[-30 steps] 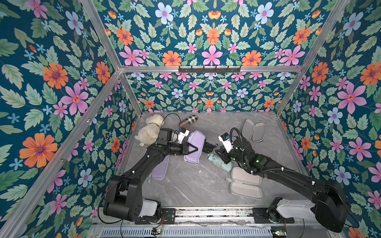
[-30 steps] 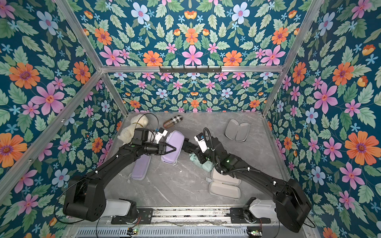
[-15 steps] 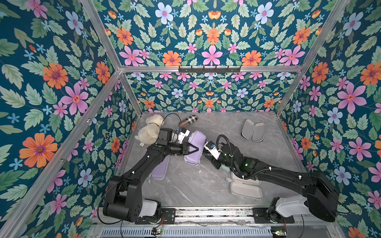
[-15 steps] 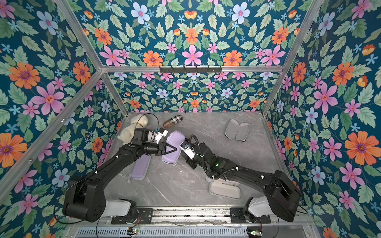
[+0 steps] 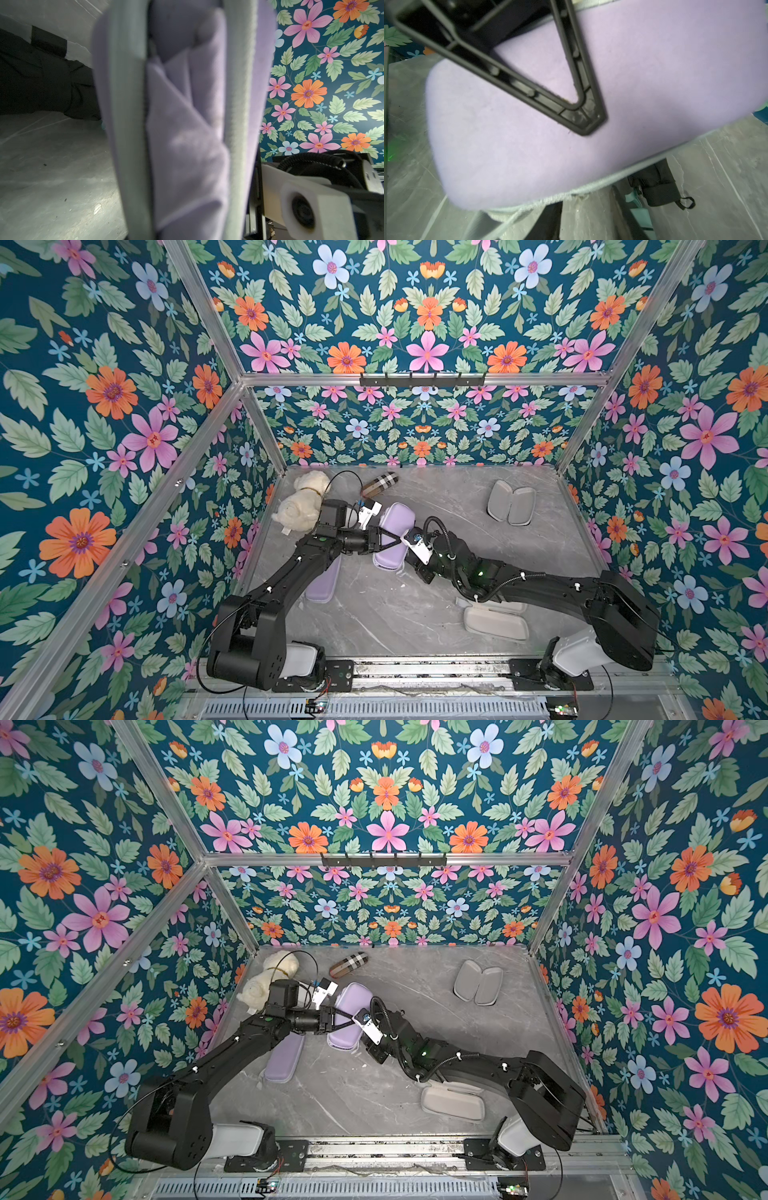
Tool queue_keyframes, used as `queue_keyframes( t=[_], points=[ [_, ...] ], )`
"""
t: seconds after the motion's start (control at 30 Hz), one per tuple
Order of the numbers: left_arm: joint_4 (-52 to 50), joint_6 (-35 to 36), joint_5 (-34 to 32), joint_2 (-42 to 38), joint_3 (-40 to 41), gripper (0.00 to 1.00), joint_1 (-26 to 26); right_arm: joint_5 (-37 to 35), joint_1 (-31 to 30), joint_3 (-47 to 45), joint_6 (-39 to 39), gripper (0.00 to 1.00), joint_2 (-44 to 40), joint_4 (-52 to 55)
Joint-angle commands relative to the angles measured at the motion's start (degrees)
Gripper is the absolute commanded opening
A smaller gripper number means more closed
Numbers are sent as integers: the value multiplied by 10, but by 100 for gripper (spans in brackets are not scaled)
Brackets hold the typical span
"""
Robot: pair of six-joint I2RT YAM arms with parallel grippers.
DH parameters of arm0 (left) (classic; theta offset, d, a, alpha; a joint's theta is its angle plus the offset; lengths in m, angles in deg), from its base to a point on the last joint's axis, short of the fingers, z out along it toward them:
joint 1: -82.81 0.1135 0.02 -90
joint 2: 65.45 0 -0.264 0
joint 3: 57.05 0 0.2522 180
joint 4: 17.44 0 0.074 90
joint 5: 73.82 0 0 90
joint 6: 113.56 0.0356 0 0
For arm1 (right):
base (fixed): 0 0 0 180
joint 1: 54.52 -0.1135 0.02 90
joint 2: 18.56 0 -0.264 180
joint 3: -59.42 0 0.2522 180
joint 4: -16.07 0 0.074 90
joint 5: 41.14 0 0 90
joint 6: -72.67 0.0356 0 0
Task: Put umbrellas into zippered umbrella sleeves
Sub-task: Zip the zipper on the umbrella sleeve.
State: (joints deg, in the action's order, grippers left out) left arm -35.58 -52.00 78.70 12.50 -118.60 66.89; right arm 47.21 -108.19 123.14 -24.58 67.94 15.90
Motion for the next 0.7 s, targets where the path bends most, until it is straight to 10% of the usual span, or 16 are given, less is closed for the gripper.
queue_keyframes(
  t=[0.0,0.37,0.67],
  points=[
    [28,-3,22,1,1,4,-2,-5,0,0,-13,26,-5,-49],
    [24,-6,26,1,19,2,-4,-43,28,-2,-110,1,9,-88],
    [53,-34,25,1,60,0,-43,-54,121,53,-195,0,32,-127]
  ],
)
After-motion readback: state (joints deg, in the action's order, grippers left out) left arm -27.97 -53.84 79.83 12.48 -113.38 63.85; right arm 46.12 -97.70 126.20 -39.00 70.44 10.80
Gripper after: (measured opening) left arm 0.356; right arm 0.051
